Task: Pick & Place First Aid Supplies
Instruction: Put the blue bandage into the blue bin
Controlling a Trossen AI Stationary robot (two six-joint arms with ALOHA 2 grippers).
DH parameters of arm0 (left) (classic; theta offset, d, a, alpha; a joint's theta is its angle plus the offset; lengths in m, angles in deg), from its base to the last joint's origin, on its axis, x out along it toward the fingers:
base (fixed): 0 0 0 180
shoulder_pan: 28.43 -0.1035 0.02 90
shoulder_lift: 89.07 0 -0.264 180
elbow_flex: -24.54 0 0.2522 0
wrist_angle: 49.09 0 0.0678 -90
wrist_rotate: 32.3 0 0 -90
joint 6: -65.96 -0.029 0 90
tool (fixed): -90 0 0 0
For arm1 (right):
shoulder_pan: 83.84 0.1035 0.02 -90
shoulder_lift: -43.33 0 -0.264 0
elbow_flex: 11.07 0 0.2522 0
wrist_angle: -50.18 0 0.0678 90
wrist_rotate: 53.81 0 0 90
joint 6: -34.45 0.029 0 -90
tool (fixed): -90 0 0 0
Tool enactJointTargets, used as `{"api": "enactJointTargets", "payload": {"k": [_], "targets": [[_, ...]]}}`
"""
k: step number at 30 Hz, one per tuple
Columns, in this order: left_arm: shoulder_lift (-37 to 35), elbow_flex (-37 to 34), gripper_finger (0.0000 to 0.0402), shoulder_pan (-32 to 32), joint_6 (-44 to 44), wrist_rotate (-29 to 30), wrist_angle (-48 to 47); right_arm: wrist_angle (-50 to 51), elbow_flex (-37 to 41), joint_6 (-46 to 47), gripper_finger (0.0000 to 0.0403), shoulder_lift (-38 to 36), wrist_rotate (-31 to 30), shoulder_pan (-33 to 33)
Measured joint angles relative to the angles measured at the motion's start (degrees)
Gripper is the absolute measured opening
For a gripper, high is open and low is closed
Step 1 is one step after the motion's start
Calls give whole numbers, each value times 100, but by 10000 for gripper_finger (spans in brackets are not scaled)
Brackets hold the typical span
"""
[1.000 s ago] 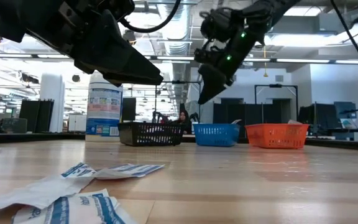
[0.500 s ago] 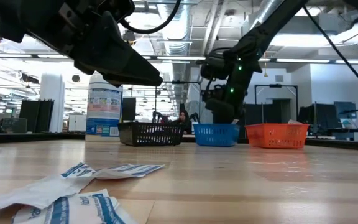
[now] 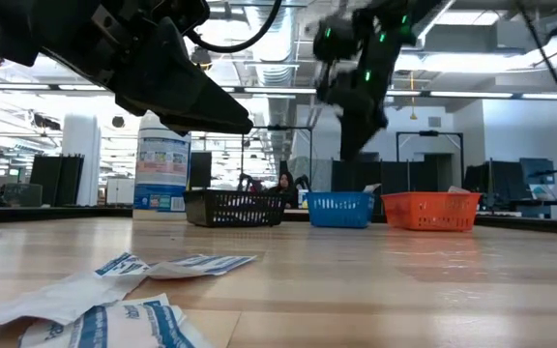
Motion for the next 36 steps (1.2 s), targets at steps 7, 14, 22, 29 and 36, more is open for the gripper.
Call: {"api": "enactJointTargets", "payload": {"k": [7,14,22,29,36], "targets": [[0,0,117,65,323,-666,4,391,-71,23,91,-1071,28,934],[129,7,117,321,343,-682,34,-130,880,-33,91,-2122,29,2663],[1463,219,137,358,244,-691,595,-2993,2848,657,91,-2684,44,3863],[1604,396,171,384,213,-679,637,-3255,3155,1093,91,-2474,31,4270],[1711,383,165,492,275,-649,339,-3277,3138,1110,91,-2443,33,4303]]}}
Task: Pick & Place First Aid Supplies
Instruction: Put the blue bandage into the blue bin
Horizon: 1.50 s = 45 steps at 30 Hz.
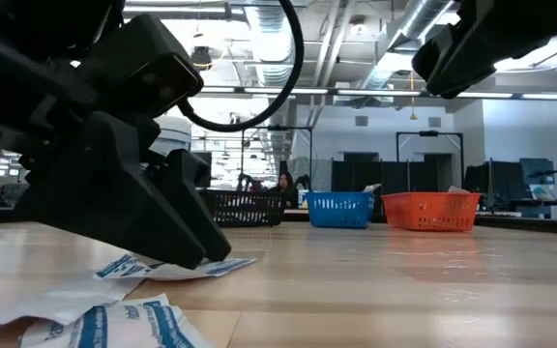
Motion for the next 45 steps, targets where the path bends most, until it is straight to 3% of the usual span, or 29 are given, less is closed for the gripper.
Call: {"api": "enactJointTargets", "payload": {"k": [5,13,15,23,29,34,37,40,45], "targets": [[109,7,136,-85,-53,11,-9,-73,0,-2,91,0,-2,-7],[120,2,18,-310,70,-193,-101,-237,-4,-2,91,0,-2,-22],[125,0,7,-356,72,-232,-92,-237,-4,-4,91,0,0,-22],[-168,-44,26,-371,-130,-99,57,-237,-4,-7,91,0,0,-22],[-541,-28,82,-328,-368,39,-85,-236,-7,-11,91,0,0,-22],[-265,-31,132,-315,-44,74,-160,-217,-7,-17,91,0,0,-22],[-41,-14,151,-316,-165,468,-87,-219,-7,-18,91,0,0,-22],[76,-4,158,-360,-236,778,-13,-217,-7,-17,91,0,0,-22],[79,0,144,-422,-223,582,-116,-217,-7,-20,91,0,0,-22]]}}
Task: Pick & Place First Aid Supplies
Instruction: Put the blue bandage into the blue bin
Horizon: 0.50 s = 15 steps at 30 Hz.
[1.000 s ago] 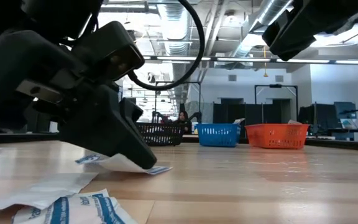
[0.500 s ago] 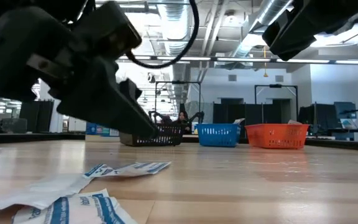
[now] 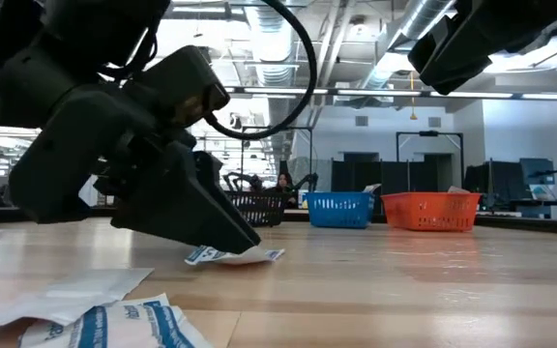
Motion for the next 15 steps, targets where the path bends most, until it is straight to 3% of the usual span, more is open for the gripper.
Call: {"api": "enactJointTargets", "payload": {"k": [12,15], "targets": [[11,-5,18,-634,238,-718,-6,-2,0,-5,91,0,0,-2],[26,-17,9,-699,158,-715,252,-12,0,-214,91,0,-5,-4]]}}
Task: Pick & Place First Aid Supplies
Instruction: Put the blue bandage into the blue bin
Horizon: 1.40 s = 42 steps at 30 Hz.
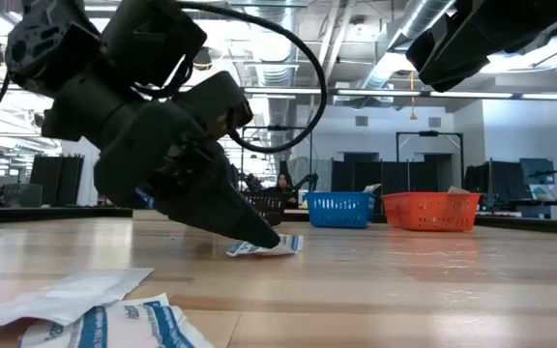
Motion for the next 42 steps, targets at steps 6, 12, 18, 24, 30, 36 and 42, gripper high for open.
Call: {"api": "enactJointTargets", "payload": {"k": [6,12,18,24,30,36,42], "targets": [[37,16,20,-224,-1044,123,677,-14,0,-71,91,0,-2,-39],[29,374,11,-982,-1678,560,798,49,-1,-20,91,0,1,-209],[18,903,14,-2062,-2001,37,834,745,-2,305,91,-92,398,-341],[11,1208,11,-2921,-2042,-436,848,1110,-2,316,91,-98,438,-411],[9,1294,16,-3710,-2022,-408,865,1131,-2,316,91,-98,438,-529],[0,1296,29,-3984,-1791,-702,1194,1129,-2,277,91,-98,439,-655],[46,1300,31,-3838,-1828,-798,1324,1127,-2,273,91,-98,438,-866]]}}
